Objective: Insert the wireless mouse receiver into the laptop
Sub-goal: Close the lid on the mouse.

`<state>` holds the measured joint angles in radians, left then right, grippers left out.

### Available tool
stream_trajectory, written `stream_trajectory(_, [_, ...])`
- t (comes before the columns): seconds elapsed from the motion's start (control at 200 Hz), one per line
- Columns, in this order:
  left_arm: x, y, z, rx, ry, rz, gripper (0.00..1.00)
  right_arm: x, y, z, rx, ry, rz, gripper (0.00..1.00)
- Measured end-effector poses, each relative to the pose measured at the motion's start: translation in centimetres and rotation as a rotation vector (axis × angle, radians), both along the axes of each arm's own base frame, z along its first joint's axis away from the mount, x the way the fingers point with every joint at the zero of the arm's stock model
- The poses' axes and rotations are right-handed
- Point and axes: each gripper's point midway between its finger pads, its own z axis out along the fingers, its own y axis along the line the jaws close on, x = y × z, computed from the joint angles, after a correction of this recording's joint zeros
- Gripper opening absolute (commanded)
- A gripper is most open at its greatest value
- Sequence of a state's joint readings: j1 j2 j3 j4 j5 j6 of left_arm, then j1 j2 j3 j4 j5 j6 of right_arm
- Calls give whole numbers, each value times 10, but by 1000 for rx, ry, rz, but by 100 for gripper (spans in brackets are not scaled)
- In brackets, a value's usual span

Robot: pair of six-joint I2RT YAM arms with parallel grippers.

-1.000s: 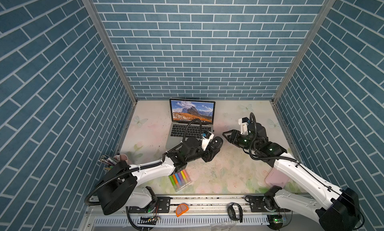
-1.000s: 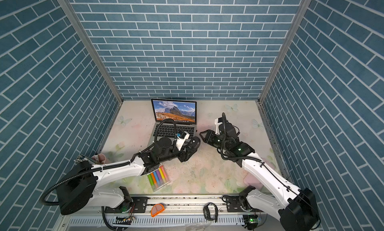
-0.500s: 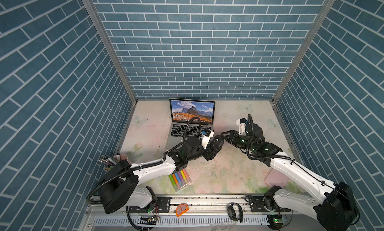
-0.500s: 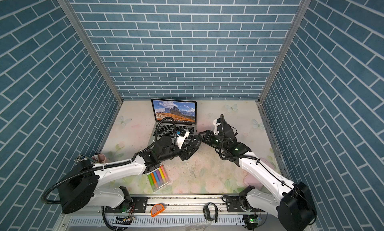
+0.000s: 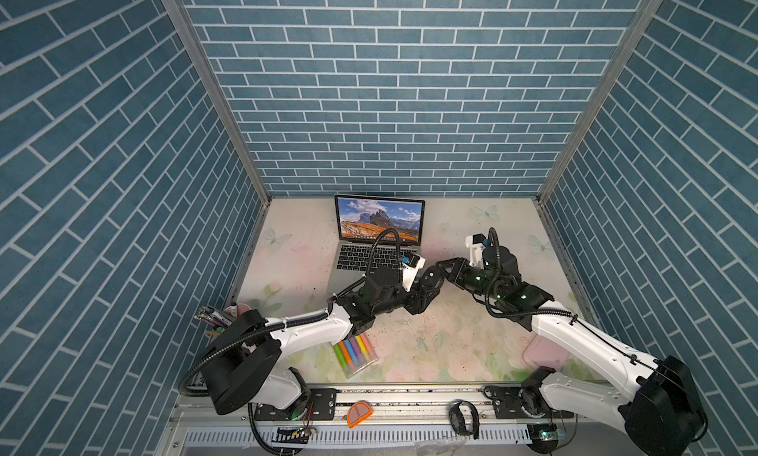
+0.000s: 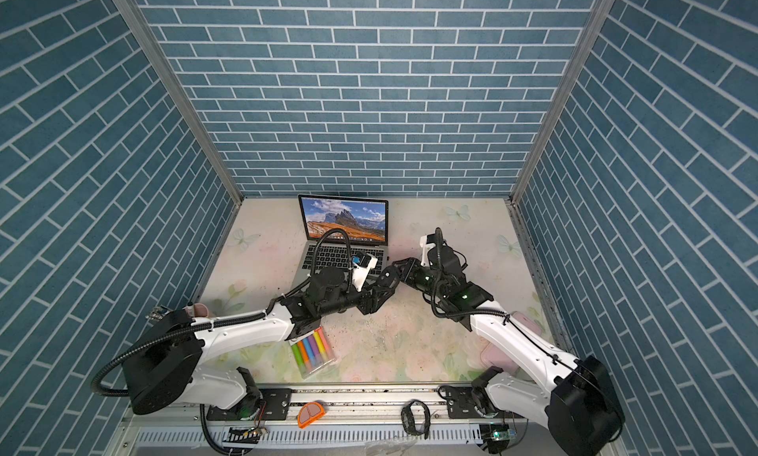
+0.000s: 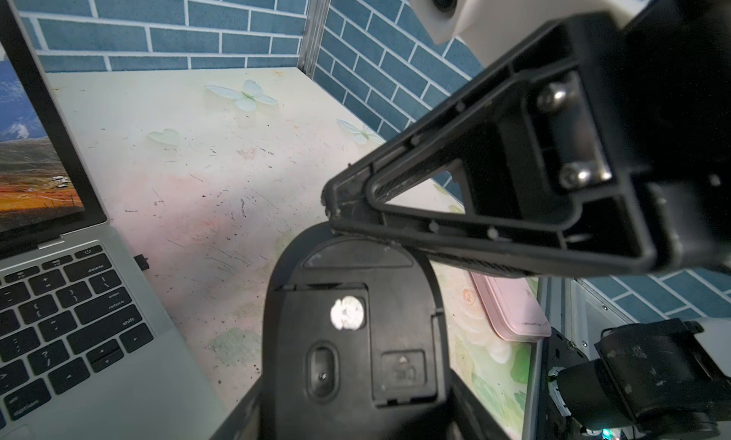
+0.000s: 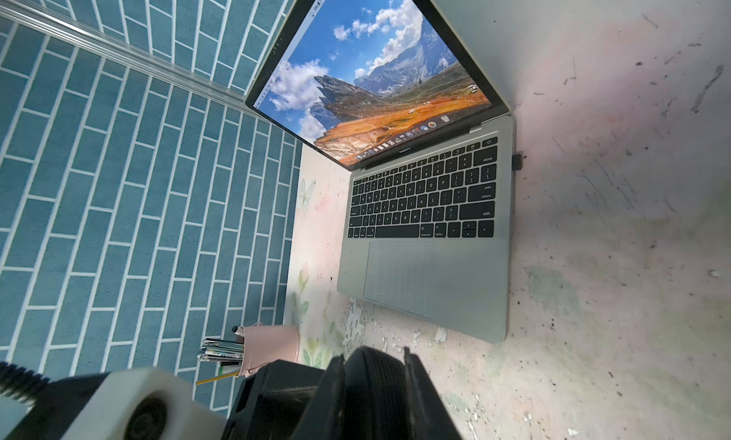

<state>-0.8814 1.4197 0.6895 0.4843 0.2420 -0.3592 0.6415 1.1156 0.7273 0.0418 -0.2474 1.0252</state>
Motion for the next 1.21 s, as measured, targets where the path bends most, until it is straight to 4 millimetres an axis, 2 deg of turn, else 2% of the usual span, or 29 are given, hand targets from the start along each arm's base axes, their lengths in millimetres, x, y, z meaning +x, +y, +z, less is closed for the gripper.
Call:
stream_trajectory(0.245, [3,2,-2,11,0,19,0,4,-1,-1,9,-11,-19,11])
stream_trajectory(0.455, [5,2,0,12,2,21,0,6,-2,1,13,-26,-34,11])
stream_trajectory(0.515, [6,2,-1,13,4,20,0,7,-2,0,12,-26,-36,15])
stream_trajectory(0.605, [7,0,0,10,3,21,0,5,-2,-1,8,-16,-39,32])
stream_trajectory(0.675, [9,-1,2,5,-2,21,0,1,-3,-3,-2,-6,-35,41])
stream_trajectory(0.79, [11,-2,9,-14,-17,21,0,-10,-6,-5,-36,22,-26,50])
stream_trajectory(0.9, [13,-3,16,-36,-40,25,0,-15,-14,10,-47,17,-37,56])
stream_trajectory(1.09, [16,-4,24,-61,-66,27,0,-16,-28,58,13,-55,-84,64])
stream_trajectory(1.205, [16,-5,26,-67,-77,24,0,-11,-33,60,32,-37,-112,64])
